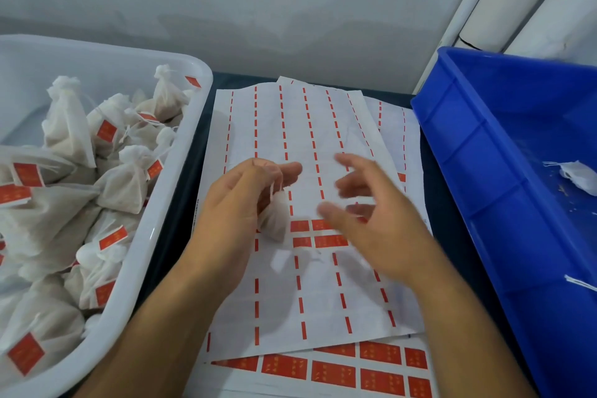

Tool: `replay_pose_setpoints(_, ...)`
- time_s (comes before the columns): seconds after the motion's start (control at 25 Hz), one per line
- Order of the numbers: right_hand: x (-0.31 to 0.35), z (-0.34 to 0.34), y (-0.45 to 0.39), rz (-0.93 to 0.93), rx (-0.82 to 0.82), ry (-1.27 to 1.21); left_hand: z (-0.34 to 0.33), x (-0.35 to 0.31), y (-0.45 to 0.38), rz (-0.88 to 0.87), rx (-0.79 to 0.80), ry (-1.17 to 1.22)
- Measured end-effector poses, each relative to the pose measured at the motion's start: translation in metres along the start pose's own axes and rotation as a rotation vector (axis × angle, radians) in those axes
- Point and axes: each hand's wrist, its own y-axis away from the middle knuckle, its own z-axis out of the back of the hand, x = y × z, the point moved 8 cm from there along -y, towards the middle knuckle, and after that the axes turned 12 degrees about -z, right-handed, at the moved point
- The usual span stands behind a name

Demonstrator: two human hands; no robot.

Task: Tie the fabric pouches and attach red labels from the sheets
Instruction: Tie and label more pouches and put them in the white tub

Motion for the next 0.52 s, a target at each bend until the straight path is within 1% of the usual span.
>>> replay_pose_setpoints(0.04,-0.008,0.019,-0.005,-0.042,-0.122,-0.012,0.001,-0.001,0.000,-0.007,-0.015,-0.002)
replay_pose_setpoints(0.08,-0.017,0.038,-0.008,-0.099,-0.239,0.026,0.002,-0.003,-0.001,-0.020,-0.044,0.000)
replay_pose_setpoints(0.12,-0.027,0.053,-0.011,-0.170,-0.313,0.111,0.005,-0.003,-0.002,-0.023,-0.083,0.005)
replay_pose_setpoints(0.16,-0.039,0.063,-0.014,-0.244,-0.332,0.212,0.007,-0.003,-0.002,-0.019,-0.122,0.009)
replay_pose_setpoints(0.2,-0.051,0.067,-0.015,-0.305,-0.309,0.293,0.009,-0.003,-0.001,-0.017,-0.155,0.007)
replay_pose_setpoints(0.28,-0.069,0.069,-0.016,-0.374,-0.229,0.360,0.012,-0.003,-0.001,-0.023,-0.192,-0.047)
replay_pose_setpoints(0.44,-0.076,0.060,-0.015,-0.389,-0.099,0.309,0.018,0.004,-0.001,-0.011,-0.245,-0.095)
replay_pose_setpoints(0.52,-0.077,0.059,-0.014,-0.401,-0.100,0.222,0.019,0.005,-0.001,-0.010,-0.268,-0.083)
